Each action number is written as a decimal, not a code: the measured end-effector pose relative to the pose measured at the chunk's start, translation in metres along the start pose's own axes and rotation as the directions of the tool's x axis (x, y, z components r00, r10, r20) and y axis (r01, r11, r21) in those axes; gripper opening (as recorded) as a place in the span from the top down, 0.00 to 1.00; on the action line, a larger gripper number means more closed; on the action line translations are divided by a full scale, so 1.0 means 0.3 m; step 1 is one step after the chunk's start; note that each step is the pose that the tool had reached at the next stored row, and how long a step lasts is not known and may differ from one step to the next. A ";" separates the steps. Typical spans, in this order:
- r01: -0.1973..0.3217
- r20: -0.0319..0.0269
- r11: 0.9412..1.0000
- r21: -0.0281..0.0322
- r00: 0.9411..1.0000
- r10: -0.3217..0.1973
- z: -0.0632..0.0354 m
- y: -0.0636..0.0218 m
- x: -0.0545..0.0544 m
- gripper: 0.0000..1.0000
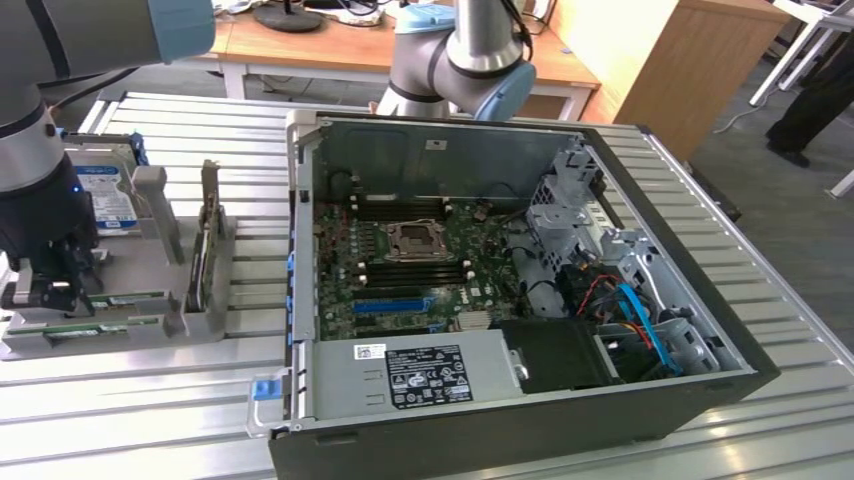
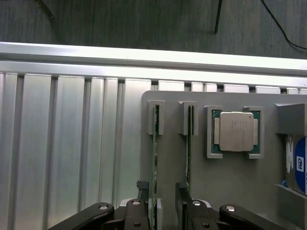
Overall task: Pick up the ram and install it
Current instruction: 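Pick up the ram and move it above insertion slot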
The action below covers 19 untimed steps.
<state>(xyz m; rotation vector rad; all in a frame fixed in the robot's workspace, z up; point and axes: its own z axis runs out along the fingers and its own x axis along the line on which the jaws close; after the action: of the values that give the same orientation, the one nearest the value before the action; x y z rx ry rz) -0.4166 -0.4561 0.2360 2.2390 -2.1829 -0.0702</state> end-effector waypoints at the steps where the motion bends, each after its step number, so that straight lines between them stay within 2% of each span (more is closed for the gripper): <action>1: 0.000 0.000 1.000 0.000 1.000 0.000 0.000 -0.003 0.000 0.64; 19: 0.000 0.000 1.000 0.000 1.000 0.000 -0.001 -0.029 0.004 0.64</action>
<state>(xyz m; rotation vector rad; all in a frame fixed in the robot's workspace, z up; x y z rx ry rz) -0.4078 -0.4571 0.2358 2.2388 -2.1831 -0.0703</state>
